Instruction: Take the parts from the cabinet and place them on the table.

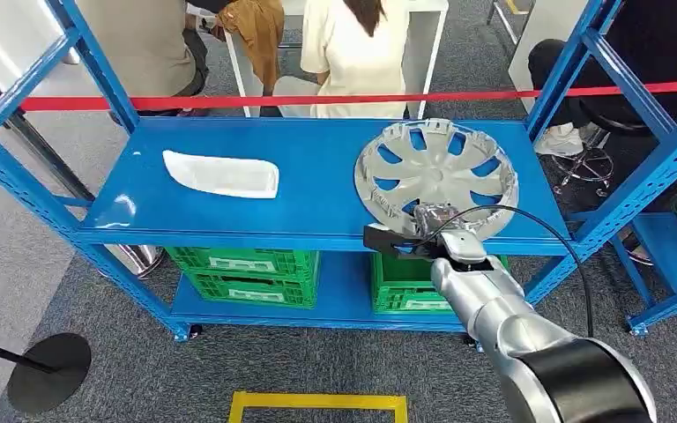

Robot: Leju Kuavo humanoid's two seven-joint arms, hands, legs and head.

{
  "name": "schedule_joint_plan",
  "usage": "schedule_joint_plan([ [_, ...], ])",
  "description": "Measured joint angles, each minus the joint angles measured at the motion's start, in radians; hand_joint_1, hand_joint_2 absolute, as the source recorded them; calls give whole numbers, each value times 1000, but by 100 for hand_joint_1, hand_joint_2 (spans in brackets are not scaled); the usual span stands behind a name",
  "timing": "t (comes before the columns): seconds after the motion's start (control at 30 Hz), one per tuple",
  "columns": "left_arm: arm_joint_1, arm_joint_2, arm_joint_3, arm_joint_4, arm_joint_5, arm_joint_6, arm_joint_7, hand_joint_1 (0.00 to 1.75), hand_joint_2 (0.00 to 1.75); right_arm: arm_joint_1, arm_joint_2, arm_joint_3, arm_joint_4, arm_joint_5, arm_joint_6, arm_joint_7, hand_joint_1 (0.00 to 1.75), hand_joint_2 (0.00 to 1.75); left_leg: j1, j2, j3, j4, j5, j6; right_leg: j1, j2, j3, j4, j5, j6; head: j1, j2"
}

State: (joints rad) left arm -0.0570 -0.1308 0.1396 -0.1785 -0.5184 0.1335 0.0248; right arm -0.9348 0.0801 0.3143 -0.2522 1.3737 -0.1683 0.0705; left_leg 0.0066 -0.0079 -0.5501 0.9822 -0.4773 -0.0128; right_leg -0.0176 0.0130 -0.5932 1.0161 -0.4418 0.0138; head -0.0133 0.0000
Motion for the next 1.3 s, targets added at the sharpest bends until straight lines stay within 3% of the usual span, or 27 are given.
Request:
schedule_joint_plan([
  [0.1,1,0,2,0,-2,2,-2,0,0,6,0,0,0,8,-29,-34,175,175,0,0,0,0,0,0,0,0,0,0,0,0,0,0],
  [0.3,2,-2,11,0,-2,20,-19,0,0,22,16,-8,0,-39,-137,-184,175,175,0,2,-1,0,0,0,0,1,-2,0,1,-1,-1,0],
  [0.33,2,-3,13,0,-2,26,-27,0,0,26,21,-16,0,-68,-155,-222,175,175,0,1,-2,0,0,0,1,1,-2,0,1,-1,0,0],
  [0.5,3,-10,28,0,-2,64,-76,0,0,53,61,-138,-29,-347,-209,-553,175,175,1,2,-3,0,0,-1,1,1,-4,1,0,0,0,0],
  [0.6,3,-13,35,0,-2,72,-85,0,0,73,88,-190,-58,-434,-212,-689,175,175,1,2,-3,0,-1,-1,1,1,-4,1,0,0,0,0],
  [0.67,3,-14,40,0,-2,73,-89,0,0,94,106,-203,-84,-491,-202,-743,175,175,1,2,-3,0,-1,-1,1,1,-4,0,0,0,0,0],
  [0.8,3,-15,50,0,-2,79,-102,0,0,135,128,-182,-186,-684,-130,-767,175,175,1,1,-3,0,-1,-1,1,1,-3,0,-1,0,0,0],
  [1.07,3,-16,60,0,-8,97,-128,0,0,229,114,-77,-398,-989,-23,-771,175,175,1,2,-2,0,-2,-1,1,2,-3,0,-1,0,0,0],
  [1.3,4,-17,72,0,-24,163,-146,0,0,332,79,-8,-635,-1287,208,-771,175,175,1,1,-3,0,-2,-1,1,1,-3,0,-1,0,0,0],
])
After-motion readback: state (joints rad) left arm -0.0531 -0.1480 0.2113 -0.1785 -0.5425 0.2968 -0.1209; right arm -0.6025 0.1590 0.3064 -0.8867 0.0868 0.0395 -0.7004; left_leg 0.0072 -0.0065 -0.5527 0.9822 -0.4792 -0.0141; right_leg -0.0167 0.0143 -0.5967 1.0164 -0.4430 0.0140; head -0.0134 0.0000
